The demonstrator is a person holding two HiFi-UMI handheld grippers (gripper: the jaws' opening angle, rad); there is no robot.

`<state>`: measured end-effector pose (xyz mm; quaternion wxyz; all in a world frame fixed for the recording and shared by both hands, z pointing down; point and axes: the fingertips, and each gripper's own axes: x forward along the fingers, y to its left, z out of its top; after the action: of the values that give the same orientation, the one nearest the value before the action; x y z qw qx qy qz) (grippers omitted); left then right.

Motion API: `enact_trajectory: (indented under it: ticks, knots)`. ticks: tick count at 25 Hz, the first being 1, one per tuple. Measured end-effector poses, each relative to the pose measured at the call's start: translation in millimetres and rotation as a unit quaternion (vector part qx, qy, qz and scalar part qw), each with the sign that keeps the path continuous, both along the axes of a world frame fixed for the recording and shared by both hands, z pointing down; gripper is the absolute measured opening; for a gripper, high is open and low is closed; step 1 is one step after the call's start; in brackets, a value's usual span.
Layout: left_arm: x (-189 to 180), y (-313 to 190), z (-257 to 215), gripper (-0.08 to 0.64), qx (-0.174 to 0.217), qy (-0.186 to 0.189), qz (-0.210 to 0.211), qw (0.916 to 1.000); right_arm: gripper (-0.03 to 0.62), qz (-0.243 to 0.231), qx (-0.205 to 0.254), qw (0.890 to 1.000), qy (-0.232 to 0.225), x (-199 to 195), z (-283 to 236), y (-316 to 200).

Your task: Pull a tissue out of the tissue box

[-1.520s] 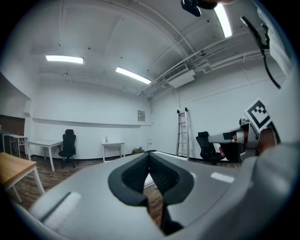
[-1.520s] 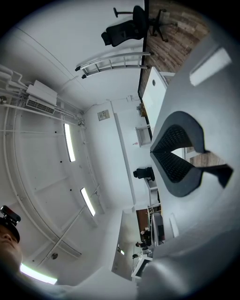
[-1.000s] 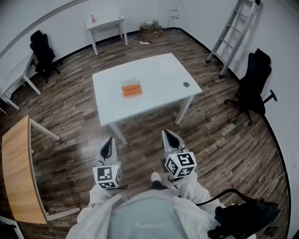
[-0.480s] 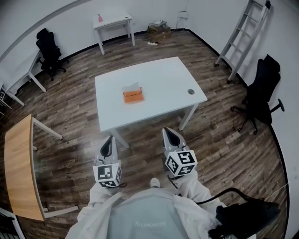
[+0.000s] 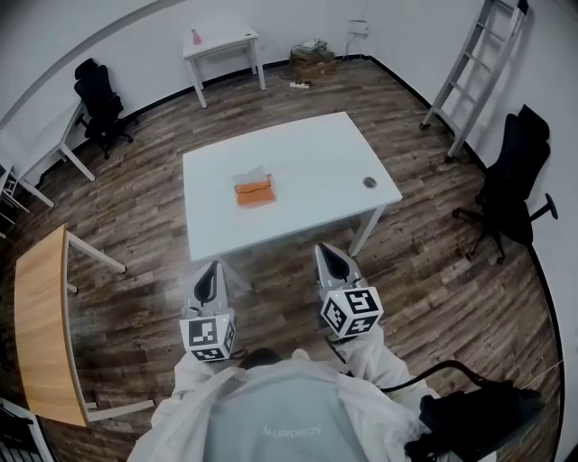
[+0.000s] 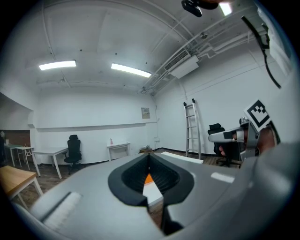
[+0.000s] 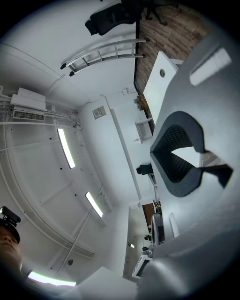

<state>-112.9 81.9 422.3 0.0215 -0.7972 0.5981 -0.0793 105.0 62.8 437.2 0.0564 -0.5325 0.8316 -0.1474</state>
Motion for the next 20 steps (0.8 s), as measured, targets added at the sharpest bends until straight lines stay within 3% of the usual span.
enact_trajectory:
  ticks: [20]
  knots:
    - [16,-35,-1,0.000,0.009,0.001,0.018,0.9998,0.002,0.014,0.002,1.000,0.004,13,1,-27]
